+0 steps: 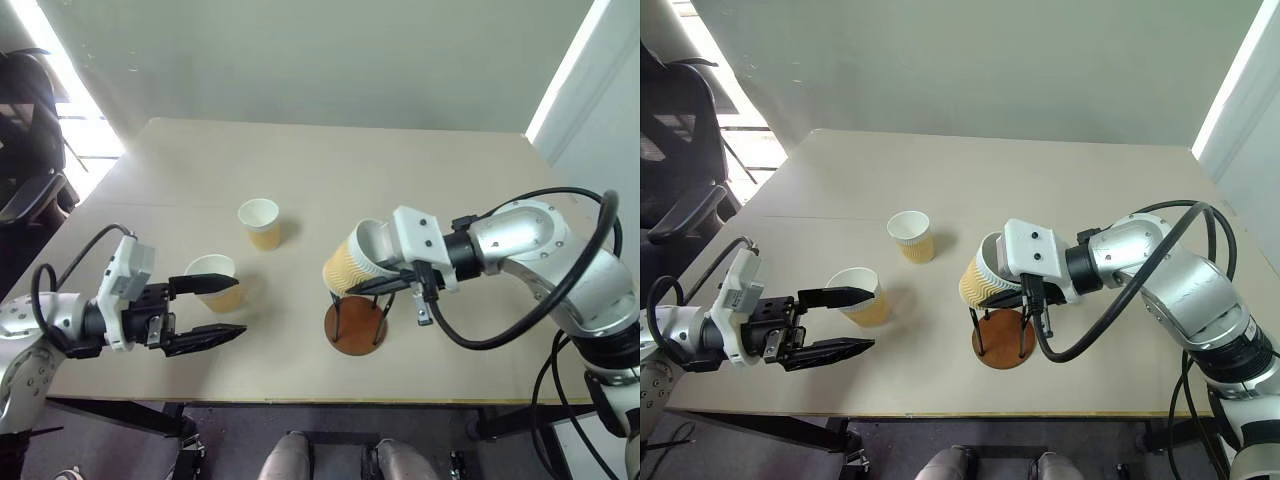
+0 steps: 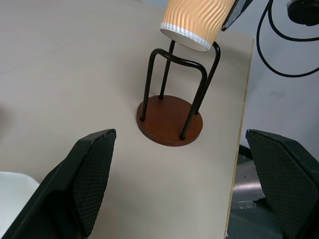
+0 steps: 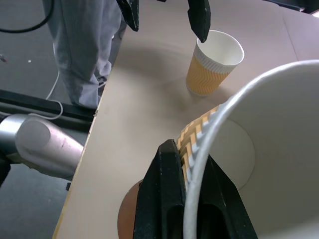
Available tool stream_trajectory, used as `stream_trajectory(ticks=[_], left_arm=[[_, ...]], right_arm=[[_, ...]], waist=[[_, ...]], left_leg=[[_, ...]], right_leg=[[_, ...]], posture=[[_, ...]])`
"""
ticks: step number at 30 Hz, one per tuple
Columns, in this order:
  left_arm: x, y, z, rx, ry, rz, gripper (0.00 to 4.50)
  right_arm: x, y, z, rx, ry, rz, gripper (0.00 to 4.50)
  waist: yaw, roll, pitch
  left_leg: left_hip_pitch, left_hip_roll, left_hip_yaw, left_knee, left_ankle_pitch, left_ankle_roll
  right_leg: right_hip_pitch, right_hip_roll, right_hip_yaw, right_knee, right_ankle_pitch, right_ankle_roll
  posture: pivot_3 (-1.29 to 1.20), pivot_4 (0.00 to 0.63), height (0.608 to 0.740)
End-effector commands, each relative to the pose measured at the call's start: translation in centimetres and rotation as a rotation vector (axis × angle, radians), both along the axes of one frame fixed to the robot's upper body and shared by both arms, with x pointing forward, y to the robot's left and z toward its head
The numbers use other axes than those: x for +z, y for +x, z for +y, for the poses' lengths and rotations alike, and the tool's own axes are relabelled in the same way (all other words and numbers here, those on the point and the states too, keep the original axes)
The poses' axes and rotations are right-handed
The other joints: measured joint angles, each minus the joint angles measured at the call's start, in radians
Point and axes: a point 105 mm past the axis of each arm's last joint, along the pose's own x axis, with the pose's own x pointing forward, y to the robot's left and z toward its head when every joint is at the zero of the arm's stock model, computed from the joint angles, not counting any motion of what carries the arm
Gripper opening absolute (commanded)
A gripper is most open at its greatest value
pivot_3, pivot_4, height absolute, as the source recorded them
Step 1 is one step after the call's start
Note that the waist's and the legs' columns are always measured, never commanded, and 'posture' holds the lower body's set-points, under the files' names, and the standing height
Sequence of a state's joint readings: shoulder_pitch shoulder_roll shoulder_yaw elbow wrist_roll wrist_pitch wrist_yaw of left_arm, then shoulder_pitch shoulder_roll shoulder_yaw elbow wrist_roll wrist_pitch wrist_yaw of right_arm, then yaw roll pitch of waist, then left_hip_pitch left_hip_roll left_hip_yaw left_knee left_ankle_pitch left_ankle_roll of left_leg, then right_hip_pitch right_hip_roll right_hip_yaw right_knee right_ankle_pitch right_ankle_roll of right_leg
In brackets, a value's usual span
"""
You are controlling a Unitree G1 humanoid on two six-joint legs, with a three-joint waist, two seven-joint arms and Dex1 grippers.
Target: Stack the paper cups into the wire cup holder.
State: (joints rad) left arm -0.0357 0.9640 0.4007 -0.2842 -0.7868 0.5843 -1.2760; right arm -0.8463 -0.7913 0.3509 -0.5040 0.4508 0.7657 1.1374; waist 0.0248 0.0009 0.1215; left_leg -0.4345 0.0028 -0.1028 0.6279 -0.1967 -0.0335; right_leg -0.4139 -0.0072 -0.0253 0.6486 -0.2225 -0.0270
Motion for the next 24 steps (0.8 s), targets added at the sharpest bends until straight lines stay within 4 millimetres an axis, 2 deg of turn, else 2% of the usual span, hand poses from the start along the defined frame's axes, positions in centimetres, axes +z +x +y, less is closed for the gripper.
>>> stream_trajectory(ticks=[1, 15, 24], left_arm=[[1.1, -0.26, -0.06, -0.002, 0.01, -0.067, 4.5], [1.06, -0.25, 0.0, 0.001, 0.013, -0.072, 4.5], [1.08, -0.2, 0.05, 0.006, 0.017, -0.072, 4.5]], right_arm=[[0.41, -0.13, -0.15, 0.017, -0.021, -0.047, 0.01], [-0.36, 0.79, -0.43, 0.007, -0.076, -0.078, 0.01], [-0.53, 0.63, -0.5, 0.019, -0.094, -0.082, 0.01]], waist=[[0.0, 0.0, 0.0], [0.0, 0.0, 0.0], [0.0, 0.0, 0.0]], left_leg=[[0.0, 0.0, 0.0, 0.0, 0.0, 0.0], [0.0, 0.0, 0.0, 0.0, 0.003, -0.001], [0.0, 0.0, 0.0, 0.0, 0.002, -0.001]], right_leg=[[0.0, 0.0, 0.0, 0.0, 0.0, 0.0], [-0.001, 0.0, 0.0, 0.0, 0.002, -0.003], [-0.001, 0.0, 0.0, 0.0, 0.002, -0.003]], posture=[[0.0, 0.15, 0.74], [0.0, 0.15, 0.74], [0.0, 0.15, 0.74]])
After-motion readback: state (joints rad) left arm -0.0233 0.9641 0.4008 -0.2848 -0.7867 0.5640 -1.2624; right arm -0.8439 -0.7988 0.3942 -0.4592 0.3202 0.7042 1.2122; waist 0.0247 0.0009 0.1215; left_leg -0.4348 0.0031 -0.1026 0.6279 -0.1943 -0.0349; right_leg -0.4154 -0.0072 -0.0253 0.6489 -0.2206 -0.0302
